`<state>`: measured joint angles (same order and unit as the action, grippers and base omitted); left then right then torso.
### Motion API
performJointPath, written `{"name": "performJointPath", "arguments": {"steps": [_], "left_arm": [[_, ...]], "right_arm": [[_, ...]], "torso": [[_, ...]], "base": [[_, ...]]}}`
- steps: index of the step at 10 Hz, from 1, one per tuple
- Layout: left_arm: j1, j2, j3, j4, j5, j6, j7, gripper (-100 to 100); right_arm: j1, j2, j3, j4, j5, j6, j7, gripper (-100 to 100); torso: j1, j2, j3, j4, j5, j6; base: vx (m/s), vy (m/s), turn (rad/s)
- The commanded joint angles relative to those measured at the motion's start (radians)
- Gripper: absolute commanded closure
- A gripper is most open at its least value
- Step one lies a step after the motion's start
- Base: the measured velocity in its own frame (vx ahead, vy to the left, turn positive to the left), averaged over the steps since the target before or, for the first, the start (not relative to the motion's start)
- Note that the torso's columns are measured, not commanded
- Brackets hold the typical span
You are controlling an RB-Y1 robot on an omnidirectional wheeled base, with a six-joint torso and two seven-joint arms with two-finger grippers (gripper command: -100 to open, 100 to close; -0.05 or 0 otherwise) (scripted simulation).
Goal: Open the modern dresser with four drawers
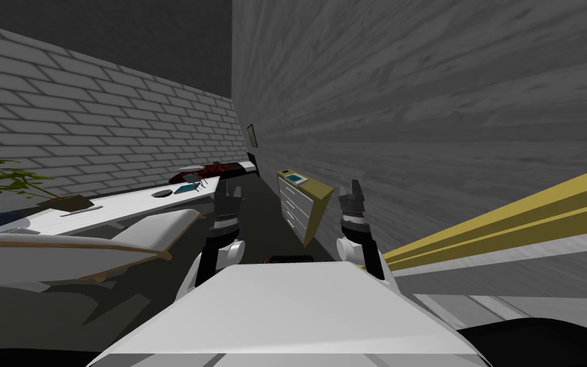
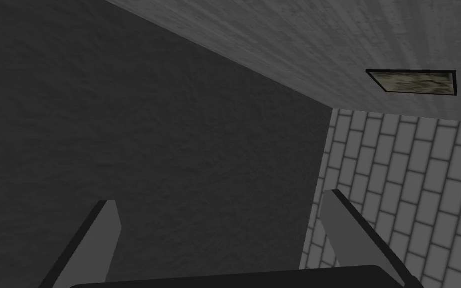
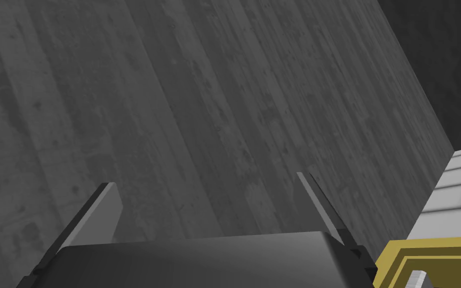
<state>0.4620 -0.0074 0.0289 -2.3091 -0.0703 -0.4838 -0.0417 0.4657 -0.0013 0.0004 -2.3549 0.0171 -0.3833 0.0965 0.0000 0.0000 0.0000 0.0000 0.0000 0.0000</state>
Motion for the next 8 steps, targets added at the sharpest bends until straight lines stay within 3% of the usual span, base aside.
{"name": "performJointPath", "arguments": {"steps": [1,8], "left_arm": [[0.0,0.0,0.0,0.0,0.0,0.0,0.0,0],[0.0,0.0,0.0,0.0,0.0,0.0,0.0,0]], "right_arm": [[0.0,0.0,0.0,0.0,0.0,0.0,0.0,0],[0.0,0.0,0.0,0.0,0.0,0.0,0.0,0]], "torso": [[0.0,0.04,-0.082,0.041,0.0,0.0],[0.0,0.544,-1.087,0.544,0.0,0.0]], "base": [[0.0,0.0,0.0],[0.0,0.0,0.0]]}}
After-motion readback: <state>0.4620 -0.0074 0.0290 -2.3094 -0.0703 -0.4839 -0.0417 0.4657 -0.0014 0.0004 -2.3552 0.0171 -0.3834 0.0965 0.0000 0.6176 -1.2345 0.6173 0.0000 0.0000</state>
